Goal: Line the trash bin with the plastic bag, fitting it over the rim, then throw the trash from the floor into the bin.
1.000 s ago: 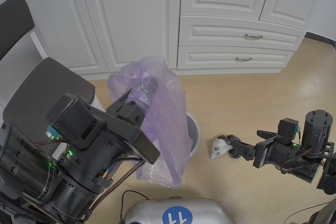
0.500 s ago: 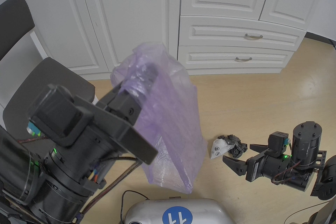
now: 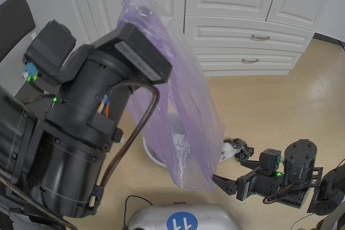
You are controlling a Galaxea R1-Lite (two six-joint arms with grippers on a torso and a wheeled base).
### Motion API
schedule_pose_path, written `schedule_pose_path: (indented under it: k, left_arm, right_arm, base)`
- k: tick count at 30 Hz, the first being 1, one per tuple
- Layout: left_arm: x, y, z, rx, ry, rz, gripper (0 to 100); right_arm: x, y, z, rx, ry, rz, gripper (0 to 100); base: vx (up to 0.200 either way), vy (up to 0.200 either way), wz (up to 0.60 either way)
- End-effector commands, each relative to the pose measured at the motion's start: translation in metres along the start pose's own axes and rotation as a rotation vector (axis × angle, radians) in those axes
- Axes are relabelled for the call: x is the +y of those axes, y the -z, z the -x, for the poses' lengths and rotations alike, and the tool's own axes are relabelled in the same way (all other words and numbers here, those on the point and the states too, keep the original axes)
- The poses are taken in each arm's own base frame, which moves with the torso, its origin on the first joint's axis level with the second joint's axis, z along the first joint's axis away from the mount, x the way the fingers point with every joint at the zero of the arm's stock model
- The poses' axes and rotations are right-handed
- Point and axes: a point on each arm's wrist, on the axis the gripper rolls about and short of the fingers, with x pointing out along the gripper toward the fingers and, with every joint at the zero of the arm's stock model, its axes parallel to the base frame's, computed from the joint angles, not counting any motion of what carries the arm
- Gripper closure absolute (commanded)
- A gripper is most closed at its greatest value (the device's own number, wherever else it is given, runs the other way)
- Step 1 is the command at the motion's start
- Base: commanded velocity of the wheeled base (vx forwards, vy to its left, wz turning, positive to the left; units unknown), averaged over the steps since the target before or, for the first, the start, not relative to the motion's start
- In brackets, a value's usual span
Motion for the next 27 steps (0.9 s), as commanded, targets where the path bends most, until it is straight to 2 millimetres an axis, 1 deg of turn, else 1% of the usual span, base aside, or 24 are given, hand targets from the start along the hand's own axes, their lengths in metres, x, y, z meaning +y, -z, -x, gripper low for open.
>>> schedule_pose_path:
  k: [1, 4, 7, 11, 15, 17, 18, 19, 20, 21, 24, 27]
  left_arm:
    - [-0.006, -0.001, -0.010, -0.027, -0.044, 0.017, 100]
    - [-0.006, -0.002, -0.010, -0.029, -0.047, 0.019, 100]
    - [-0.006, -0.001, -0.010, -0.029, -0.050, 0.017, 100]
    - [-0.005, 0.003, -0.011, -0.023, -0.053, 0.009, 100]
    - [-0.005, 0.001, -0.011, -0.025, -0.053, 0.011, 100]
    - [-0.004, 0.000, -0.011, -0.027, -0.053, 0.012, 100]
    - [-0.004, 0.000, -0.011, -0.027, -0.052, 0.012, 100]
    - [-0.004, 0.000, -0.010, -0.025, -0.051, 0.012, 100]
    - [-0.004, 0.000, -0.010, -0.025, -0.051, 0.012, 100]
    - [-0.004, 0.002, -0.010, -0.020, -0.051, 0.008, 100]
    - [-0.005, 0.004, -0.010, -0.019, -0.051, 0.007, 100]
    - [-0.005, 0.002, -0.010, -0.022, -0.049, 0.011, 100]
  right_arm:
    - [0.015, 0.025, -0.032, 0.042, -0.001, 0.034, 0]
    - [0.021, 0.031, -0.041, -0.003, 0.003, 0.035, 0]
    - [0.023, 0.035, -0.038, -0.016, -0.013, 0.046, 0]
    - [0.025, 0.044, -0.028, 0.017, -0.046, 0.082, 0]
    - [0.032, 0.052, -0.030, 0.047, -0.075, 0.101, 0]
    - [0.035, 0.053, -0.039, 0.042, -0.069, 0.097, 0]
    - [0.039, 0.051, -0.049, 0.020, -0.068, 0.078, 0]
    - [0.041, 0.051, -0.054, 0.013, -0.068, 0.068, 0]
    - [0.041, 0.051, -0.056, 0.009, -0.064, 0.063, 0]
    - [0.043, 0.052, -0.067, -0.013, -0.037, 0.034, 0]
    - [0.045, 0.051, -0.086, -0.070, 0.031, -0.018, 0]
    - [0.041, 0.045, -0.096, -0.111, 0.071, -0.063, 0]
  base:
    - [0.000, 0.000, 0.00]
    - [0.000, 0.000, 0.00]
    - [0.000, 0.000, 0.00]
    - [0.000, 0.000, 0.00]
    - [0.000, 0.000, 0.00]
    - [0.000, 0.000, 0.00]
    - [0.000, 0.000, 0.00]
    - [0.000, 0.000, 0.00]
    - [0.000, 0.000, 0.00]
    - [0.000, 0.000, 0.00]
    - [0.000, 0.000, 0.00]
    - [0.000, 0.000, 0.00]
